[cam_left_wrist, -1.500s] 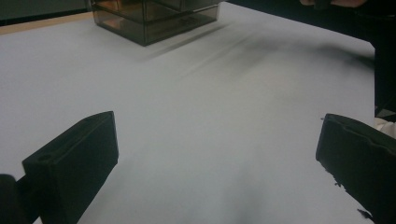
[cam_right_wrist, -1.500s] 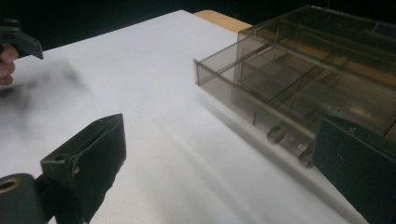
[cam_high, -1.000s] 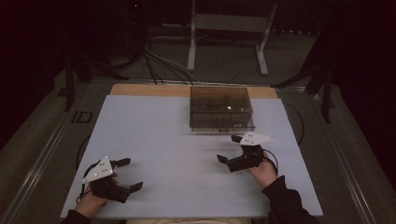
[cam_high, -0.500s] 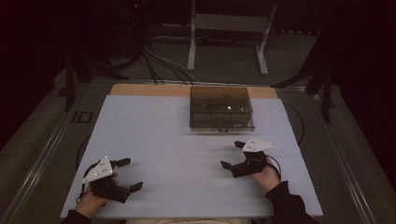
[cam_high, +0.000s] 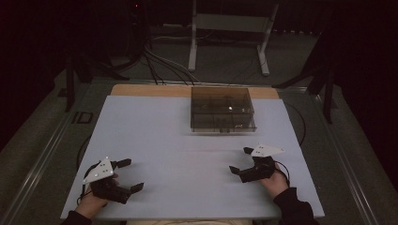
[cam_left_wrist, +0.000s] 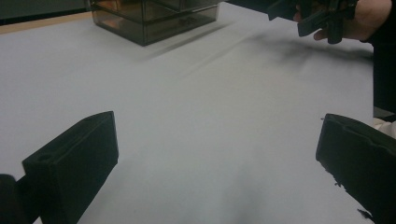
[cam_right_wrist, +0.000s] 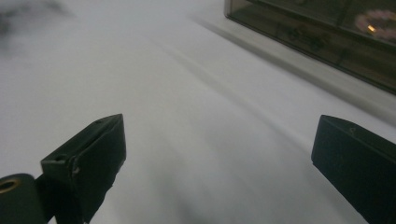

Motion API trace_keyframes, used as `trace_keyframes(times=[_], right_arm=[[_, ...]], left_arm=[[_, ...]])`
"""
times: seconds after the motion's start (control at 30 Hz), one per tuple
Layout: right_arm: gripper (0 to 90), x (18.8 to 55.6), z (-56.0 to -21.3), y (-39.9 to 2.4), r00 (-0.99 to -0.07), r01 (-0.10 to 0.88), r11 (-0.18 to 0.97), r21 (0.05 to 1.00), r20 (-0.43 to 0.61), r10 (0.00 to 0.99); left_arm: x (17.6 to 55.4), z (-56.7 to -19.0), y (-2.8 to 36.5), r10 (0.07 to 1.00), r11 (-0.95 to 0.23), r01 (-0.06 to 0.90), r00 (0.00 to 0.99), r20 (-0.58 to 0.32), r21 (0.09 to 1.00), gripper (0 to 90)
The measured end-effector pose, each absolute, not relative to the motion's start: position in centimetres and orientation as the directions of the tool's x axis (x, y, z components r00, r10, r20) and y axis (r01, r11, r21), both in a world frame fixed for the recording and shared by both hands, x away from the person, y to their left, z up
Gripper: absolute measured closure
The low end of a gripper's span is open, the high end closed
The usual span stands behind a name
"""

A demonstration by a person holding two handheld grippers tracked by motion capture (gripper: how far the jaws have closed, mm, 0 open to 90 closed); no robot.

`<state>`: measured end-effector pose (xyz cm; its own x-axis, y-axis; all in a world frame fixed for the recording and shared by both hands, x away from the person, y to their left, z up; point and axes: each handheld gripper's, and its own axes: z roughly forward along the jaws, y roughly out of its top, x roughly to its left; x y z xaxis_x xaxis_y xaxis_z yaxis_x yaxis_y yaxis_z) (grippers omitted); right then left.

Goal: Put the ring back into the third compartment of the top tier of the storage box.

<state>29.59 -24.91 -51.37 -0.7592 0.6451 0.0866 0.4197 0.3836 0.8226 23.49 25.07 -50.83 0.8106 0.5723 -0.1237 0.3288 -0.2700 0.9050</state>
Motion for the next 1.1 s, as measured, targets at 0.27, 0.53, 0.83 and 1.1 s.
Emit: trace_keyframes(times=[0.27, 0.53, 0.83, 1.1], right_arm=[[3.3, 29.49, -51.81, -25.46, -0.744, 0.454, 0.380, 0.806, 0.108, 0.659], [3.3, 29.39, -51.84, -25.00, -0.757, 0.449, 0.389, 0.804, 0.112, 0.644], [3.4, 29.35, -51.84, -25.05, -0.757, 0.448, 0.388, 0.805, 0.111, 0.644], [3.4, 29.28, -51.81, -25.03, -0.759, 0.446, 0.395, 0.803, 0.106, 0.643]], left_arm=[[23.50, -50.83, 25.12, 0.573, -0.268, 0.328, 0.810, -0.123, 0.906, 0.0], [23.46, -50.82, 25.10, 0.572, -0.268, 0.328, 0.811, -0.124, 0.906, 0.0], [23.46, -50.79, 25.12, 0.571, -0.271, 0.325, 0.812, -0.120, 0.906, 0.0], [23.43, -50.79, 25.07, 0.571, -0.272, 0.325, 0.812, -0.120, 0.906, 0.0]])
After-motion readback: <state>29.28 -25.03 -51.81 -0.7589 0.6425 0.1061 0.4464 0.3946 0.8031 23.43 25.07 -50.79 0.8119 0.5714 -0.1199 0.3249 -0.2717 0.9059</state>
